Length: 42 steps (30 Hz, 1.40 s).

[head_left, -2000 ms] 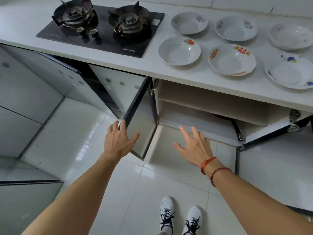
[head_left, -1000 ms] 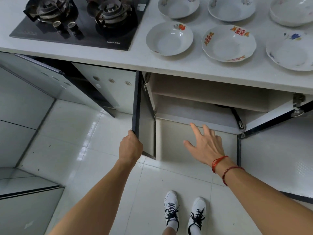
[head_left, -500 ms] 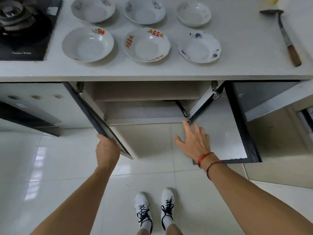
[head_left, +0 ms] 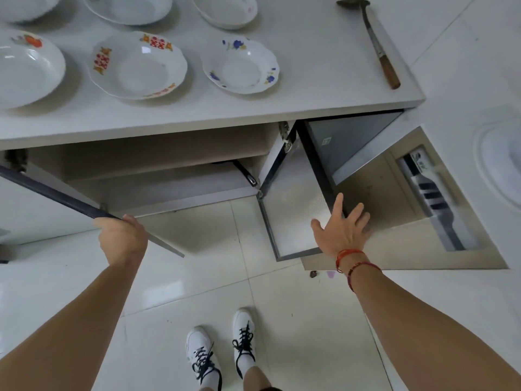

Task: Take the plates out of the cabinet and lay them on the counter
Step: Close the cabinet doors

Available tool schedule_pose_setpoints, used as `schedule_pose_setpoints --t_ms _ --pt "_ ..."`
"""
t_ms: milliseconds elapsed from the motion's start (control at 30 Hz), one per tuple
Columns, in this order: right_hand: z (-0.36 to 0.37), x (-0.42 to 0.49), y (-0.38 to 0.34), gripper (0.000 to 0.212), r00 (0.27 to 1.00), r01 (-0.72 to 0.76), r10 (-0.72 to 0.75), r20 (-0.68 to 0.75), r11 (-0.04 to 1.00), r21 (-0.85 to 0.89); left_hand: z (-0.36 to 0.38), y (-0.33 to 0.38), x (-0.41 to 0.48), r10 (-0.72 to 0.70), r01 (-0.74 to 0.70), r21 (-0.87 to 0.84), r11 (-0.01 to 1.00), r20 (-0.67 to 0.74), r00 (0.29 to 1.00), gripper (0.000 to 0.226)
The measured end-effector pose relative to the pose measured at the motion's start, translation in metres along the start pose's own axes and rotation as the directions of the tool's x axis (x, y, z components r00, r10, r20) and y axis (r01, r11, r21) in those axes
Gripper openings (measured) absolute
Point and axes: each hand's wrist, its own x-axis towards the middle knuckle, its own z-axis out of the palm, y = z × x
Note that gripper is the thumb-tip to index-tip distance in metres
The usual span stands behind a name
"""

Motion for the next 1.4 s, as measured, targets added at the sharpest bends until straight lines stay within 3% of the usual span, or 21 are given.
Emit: schedule_pose_setpoints --t_ms 167,667,833,933,1033,1267,1400 --pt "0.012 0.001 0.005 0.092 0.992 -0.070 0.060 0.110 0.993 0.095 -0.002 0.001 -0.003 -0.012 0.012 0.002 1.000 0.002 1.000 0.043" --pt "0.014 -0.034 -0.030 0.088 0.994 0.002 -0.002 0.107 1.000 0.005 -0.014 -0.001 -0.009 -0.019 0.026 -0.097 0.995 0.071 0.997 0.037" --pt "0.009 -0.045 -0.047 0.073 0.995 0.037 -0.055 0.088 0.980 0.197 -0.021 -0.002 -0.008 -0.069 0.101 -0.271 0.957 0.124 0.990 0.024" --pt "0.006 -0.046 -0.055 0.066 0.993 0.035 -0.075 0.092 0.927 0.374 -0.025 -0.006 -0.002 -0.131 0.179 -0.337 0.924 0.160 0.978 0.022" --pt "0.008 -0.045 -0.068 0.046 0.993 0.040 -0.090 0.078 0.871 0.489 -0.028 -0.011 0.004 -0.170 0.233 -0.385 0.893 0.192 0.967 0.021" --pt "0.011 -0.044 -0.100 0.014 0.979 -0.103 -0.060 0.194 0.677 0.729 -0.038 -0.007 0.013 -0.228 0.359 -0.491 0.794 0.308 0.924 0.017" --pt "0.014 -0.039 -0.123 0.013 0.911 -0.334 -0.089 0.402 0.411 0.848 -0.040 -0.006 0.015 -0.219 0.375 -0.516 0.770 0.338 0.915 0.013"
